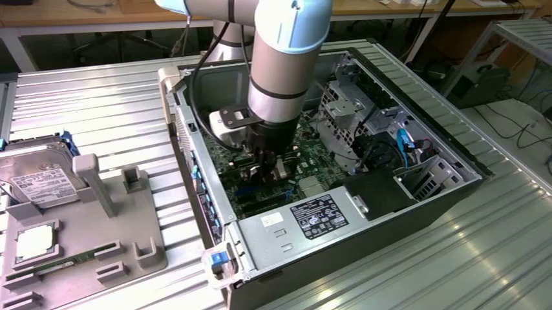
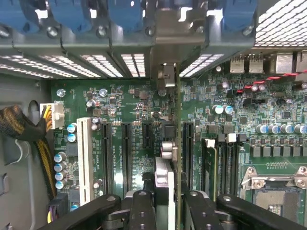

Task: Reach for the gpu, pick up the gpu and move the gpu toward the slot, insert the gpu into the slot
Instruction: 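Insert the gpu into the slot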

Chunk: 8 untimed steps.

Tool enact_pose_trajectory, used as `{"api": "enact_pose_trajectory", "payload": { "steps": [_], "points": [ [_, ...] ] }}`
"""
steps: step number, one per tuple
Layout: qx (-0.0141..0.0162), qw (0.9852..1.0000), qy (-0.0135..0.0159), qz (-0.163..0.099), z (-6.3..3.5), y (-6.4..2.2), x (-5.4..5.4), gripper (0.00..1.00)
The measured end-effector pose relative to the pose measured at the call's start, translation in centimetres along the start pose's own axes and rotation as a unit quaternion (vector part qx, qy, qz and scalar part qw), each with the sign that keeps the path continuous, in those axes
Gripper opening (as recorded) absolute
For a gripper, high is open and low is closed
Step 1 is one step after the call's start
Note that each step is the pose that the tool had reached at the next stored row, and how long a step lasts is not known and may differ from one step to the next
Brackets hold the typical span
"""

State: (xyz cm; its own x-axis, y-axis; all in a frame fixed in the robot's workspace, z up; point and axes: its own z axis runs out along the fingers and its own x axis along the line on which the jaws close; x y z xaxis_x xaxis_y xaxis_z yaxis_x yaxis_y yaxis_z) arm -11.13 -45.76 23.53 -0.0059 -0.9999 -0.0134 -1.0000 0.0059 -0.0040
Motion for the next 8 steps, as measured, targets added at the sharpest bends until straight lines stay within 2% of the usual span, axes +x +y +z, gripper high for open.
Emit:
{"api": "enact_pose_trajectory", "payload": {
  "steps": [8],
  "points": [
    [-0.0002,1.0,0.0002,0.0,-0.02,0.04,-0.03,0.28]
  ]
}}
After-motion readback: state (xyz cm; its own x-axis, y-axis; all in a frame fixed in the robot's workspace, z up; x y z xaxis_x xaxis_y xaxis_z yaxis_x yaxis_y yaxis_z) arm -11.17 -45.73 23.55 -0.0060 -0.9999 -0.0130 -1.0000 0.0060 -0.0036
